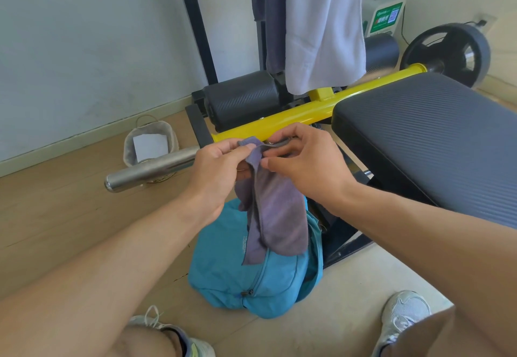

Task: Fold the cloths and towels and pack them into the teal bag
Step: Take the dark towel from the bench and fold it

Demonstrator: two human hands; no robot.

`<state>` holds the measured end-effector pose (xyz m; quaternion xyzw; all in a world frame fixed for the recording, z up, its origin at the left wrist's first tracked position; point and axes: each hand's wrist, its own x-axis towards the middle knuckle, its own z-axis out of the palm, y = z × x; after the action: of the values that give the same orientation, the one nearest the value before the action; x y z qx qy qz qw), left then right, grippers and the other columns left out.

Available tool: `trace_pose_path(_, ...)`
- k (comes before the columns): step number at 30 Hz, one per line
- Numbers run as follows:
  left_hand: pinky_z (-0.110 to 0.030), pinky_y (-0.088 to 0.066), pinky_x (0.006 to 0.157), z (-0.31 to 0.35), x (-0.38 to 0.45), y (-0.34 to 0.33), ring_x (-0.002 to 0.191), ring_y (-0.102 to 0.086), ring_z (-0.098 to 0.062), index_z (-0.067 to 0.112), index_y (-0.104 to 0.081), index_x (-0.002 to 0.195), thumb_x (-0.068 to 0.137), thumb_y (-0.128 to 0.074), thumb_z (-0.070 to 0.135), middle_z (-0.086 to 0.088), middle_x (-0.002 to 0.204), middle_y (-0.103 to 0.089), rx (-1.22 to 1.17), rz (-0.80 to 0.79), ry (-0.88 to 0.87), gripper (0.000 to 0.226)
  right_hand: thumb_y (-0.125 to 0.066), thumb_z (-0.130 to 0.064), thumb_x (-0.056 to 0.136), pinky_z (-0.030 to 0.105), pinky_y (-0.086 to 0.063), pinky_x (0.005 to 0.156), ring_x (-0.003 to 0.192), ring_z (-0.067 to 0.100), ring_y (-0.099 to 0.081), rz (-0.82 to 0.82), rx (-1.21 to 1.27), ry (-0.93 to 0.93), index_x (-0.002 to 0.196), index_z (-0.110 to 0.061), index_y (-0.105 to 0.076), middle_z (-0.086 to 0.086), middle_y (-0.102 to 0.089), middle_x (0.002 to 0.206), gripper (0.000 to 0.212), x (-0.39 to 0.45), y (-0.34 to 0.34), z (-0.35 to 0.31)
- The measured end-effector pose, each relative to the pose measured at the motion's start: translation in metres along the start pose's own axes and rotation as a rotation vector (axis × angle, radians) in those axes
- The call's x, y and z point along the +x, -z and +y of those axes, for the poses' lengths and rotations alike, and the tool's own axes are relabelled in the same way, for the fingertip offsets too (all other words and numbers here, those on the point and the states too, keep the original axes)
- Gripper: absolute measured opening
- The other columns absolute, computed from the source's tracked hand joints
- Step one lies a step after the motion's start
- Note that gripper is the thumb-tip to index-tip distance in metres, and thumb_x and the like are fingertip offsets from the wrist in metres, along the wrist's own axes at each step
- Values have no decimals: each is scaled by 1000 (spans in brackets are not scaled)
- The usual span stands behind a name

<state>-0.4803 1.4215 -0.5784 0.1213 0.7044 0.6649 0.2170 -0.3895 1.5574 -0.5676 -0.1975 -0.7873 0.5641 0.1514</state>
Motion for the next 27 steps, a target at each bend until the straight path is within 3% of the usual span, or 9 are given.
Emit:
trace_pose_path(2,-34,-54,81,-1,-2,-2,84,-68,-15,13,-78,94,96,-64,13,-7,92,-77,11,-17,-10,15,-87,-24,76,9,-49,69,75,-7,-67,37,-137,46,97,-25,-68,-10,-75,74,28,1,4,-1)
trace_pose_path(6,-34,-55,83,-2,-2,-5,84,-67,-15,12,-79,97,99,-61,14,-6,92,-76,43,-69,-33,18,-81,-45,78,30,-54,69,77,3,-62,83,-424,129,91,-33,-70,-14,-65,74,21,3,9,-3)
trace_pose_path(9,-24,-56,72,-1,-3,-5,80,-68,-14,5,-76,102,103,-54,15,-9,92,-75,-2,-97,-20,25,-76,-51,81,33,-49,73,92,8,-57,108,-496,158,83,-33,-69,-15,-58,87,19,6,13,-4)
trace_pose_path(12,-22,-56,71,0,-4,-5,79,-71,-12,9,-75,103,105,-50,14,-7,92,-76,-24,-95,-23,26,-73,-48,86,36,-49,85,105,9,-54,84,-489,219,82,-33,-67,-17,-59,98,17,8,14,-4)
trace_pose_path(15,-22,-58,73,2,-4,-5,81,-73,-13,13,-75,100,105,-48,12,-7,94,-77,-45,-72,-17,28,-67,-39,93,35,-51,89,100,9,-59,32,-422,230,91,-29,-69,-16,-67,92,11,8,15,-5)
trace_pose_path(21,-25,-60,79,1,-5,-3,87,-74,-15,12,-75,101,107,-45,12,-9,98,-78,5,-114,-43,31,-66,-39,94,15,-44,66,83,0,-60,22,-401,185,95,-30,-70,-13,-67,82,9,8,11,-1)
trace_pose_path(27,-23,-58,72,2,-7,-5,83,-74,-15,10,-76,96,106,-49,20,-5,88,-78,-11,-145,-43,31,-67,-42,93,13,-41,62,84,0,-60,40,-384,152,94,-31,-70,-12,-68,84,12,10,14,2)
